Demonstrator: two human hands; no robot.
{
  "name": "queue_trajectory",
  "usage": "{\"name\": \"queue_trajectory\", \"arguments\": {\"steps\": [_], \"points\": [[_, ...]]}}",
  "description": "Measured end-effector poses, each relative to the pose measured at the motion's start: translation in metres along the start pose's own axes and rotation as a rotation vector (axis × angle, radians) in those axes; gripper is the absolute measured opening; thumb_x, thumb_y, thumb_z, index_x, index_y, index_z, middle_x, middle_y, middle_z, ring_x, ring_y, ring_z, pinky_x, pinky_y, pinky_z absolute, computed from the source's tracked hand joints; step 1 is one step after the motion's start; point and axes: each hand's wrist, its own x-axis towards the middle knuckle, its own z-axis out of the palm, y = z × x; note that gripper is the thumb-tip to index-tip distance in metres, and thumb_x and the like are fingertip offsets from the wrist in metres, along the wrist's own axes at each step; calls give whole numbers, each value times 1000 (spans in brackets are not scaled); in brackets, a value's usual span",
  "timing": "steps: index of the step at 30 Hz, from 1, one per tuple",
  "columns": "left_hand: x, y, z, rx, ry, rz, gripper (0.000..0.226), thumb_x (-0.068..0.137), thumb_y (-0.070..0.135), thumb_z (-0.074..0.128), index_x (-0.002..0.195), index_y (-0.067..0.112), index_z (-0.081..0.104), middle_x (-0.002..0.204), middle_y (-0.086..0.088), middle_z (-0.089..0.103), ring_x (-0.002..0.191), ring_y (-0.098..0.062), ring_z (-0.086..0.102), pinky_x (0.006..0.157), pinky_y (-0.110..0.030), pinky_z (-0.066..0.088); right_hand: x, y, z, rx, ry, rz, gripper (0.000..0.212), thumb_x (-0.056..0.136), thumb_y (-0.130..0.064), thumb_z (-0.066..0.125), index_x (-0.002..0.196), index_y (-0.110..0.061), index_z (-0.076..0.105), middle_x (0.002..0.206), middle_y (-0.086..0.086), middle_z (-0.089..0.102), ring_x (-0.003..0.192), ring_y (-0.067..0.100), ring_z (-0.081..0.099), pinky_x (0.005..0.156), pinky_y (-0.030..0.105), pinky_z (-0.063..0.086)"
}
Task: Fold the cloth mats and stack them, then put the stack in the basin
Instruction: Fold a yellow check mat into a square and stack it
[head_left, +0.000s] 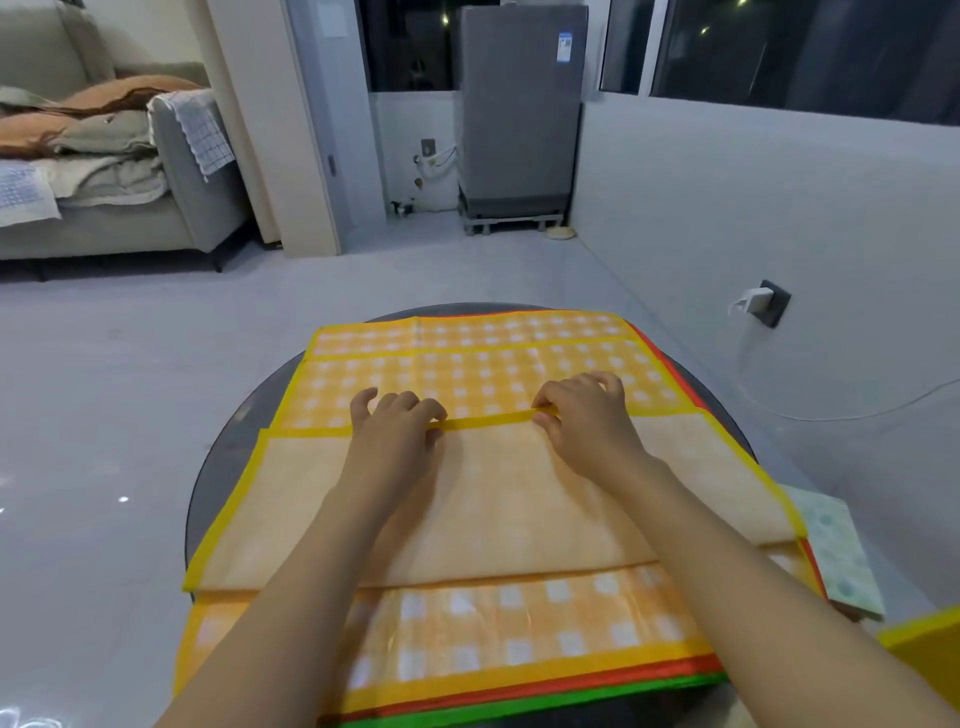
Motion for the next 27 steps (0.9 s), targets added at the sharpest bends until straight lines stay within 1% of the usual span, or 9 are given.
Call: {"name": "queue_trajectory", "arguments": {"steps": [5,8,11,13,16,17,19,22,27], "points": [[-6,0,6,-5,-43,-23,27,92,21,47,117,24,59,111,0,58,114,-22,49,112,-41,6,-4,0,8,9,-64,35,20,94,-33,51,107,-23,61,110,-7,62,115,16,46,105,32,12],[-10,10,-3,-9,-50,-30,34,94,23,47,126,22,55,125,-1,53,123,-21,44,113,-41,6,-10,-7,6,5,-62,18,27,95,-35,48,119,-27,57,121,-9,59,121,14,43,105,31,12],[-23,31,-13,-73,-84,-43,39,97,26,41,135,21,48,140,-1,45,132,-19,37,112,-35,12,-22,-22,7,46,-59,-34,32,97,-31,44,125,-25,55,128,-8,57,124,14,43,104,29,14],[-37,44,-13,-80,-174,-60,44,99,26,34,141,18,38,150,-4,32,139,-19,27,113,-33,14,-33,-31,10,73,-90,-51,37,99,-32,34,130,-23,53,134,-6,54,128,15,42,106,30,17],[-57,53,-7,-69,-334,-102,53,99,26,24,150,14,16,159,-8,5,147,-22,4,118,-38,4,-50,-40,13,67,-193,-50,70,87,-44,2,141,-22,40,148,-1,39,140,15,29,113,30,14],[-62,54,-5,-68,-370,-114,55,100,28,22,151,14,9,160,-8,-2,147,-23,-2,118,-39,1,-55,-42,13,54,-233,-45,72,85,-44,-1,144,-21,34,153,-1,31,142,14,22,115,30,11],[-69,55,-1,-47,-422,-132,57,100,33,16,151,17,-3,159,-6,-11,146,-23,-11,118,-43,-6,-65,-46,14,29,-321,-39,56,97,-38,9,149,-20,21,158,0,16,146,13,9,116,29,3],[-74,55,3,3,-441,-144,58,99,40,10,150,22,-11,158,-2,-17,145,-21,-17,116,-47,-10,-76,-46,14,11,-415,-63,54,101,-38,15,151,-21,4,159,-3,-2,146,11,-7,116,29,-8],[-76,53,5,38,-448,-161,58,98,45,8,150,27,-10,158,-1,-17,145,-21,-16,115,-54,-9,-80,-25,12,-25,-420,-62,54,99,-47,12,150,-33,1,159,-7,-6,145,10,-10,117,33,-9]]}}
